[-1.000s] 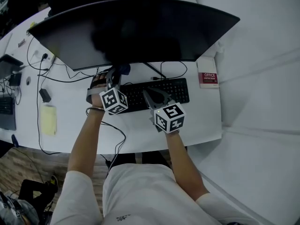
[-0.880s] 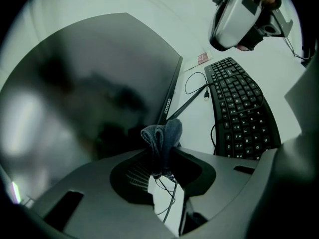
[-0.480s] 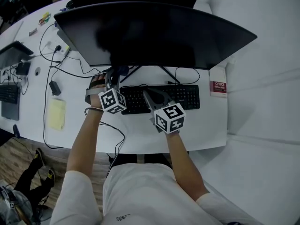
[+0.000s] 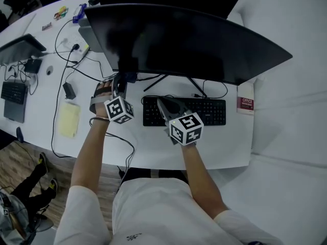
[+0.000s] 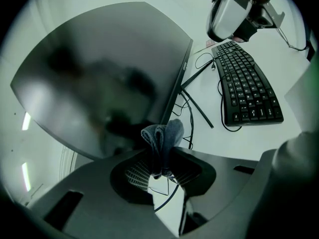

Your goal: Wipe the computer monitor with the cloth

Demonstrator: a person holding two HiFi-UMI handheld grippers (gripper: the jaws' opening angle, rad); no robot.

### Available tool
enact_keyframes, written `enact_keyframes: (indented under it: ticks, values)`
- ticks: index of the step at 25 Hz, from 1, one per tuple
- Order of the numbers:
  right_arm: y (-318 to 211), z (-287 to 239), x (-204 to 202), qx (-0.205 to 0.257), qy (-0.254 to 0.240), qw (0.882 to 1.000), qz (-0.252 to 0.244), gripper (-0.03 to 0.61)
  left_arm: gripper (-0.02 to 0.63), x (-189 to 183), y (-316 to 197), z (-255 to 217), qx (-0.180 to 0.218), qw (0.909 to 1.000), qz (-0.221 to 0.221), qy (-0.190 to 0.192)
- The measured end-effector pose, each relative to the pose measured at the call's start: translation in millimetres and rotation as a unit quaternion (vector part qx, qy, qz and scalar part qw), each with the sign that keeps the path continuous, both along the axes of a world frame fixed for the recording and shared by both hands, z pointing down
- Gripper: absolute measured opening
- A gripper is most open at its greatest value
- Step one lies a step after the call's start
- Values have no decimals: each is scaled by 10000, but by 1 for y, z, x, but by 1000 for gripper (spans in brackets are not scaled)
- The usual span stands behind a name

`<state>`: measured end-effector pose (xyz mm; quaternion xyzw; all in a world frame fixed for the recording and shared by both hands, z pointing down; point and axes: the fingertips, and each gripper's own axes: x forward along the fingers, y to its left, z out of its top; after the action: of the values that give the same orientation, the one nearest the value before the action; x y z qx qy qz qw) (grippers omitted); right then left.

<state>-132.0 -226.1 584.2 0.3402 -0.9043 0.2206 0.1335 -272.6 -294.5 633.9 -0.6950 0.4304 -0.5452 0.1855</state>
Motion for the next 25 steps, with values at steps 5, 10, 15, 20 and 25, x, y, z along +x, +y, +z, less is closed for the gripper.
enact_keyframes:
  ticks: [5, 10, 15, 20, 25]
  values:
    - [1, 0, -18, 10, 10, 9999, -112, 20, 106, -25, 1, 1, 32, 9998, -216, 24]
    - [1, -2, -32, 29, 7, 9998, -175, 20, 106, -49, 3, -2, 26, 9990, -437, 96]
    - [3, -3, -43, 27, 6, 9997, -222, 20, 106, -76, 6, -1, -100, 9945, -912, 501]
    - [6, -1, -50, 1, 29, 9997, -253, 20, 106, -103, 11, 4, -245, 9816, -1546, 1095]
    - [4, -5, -53, 33, 71, 9997, -245, 20, 106, -115, 6, -3, -278, 9513, -2166, 2173]
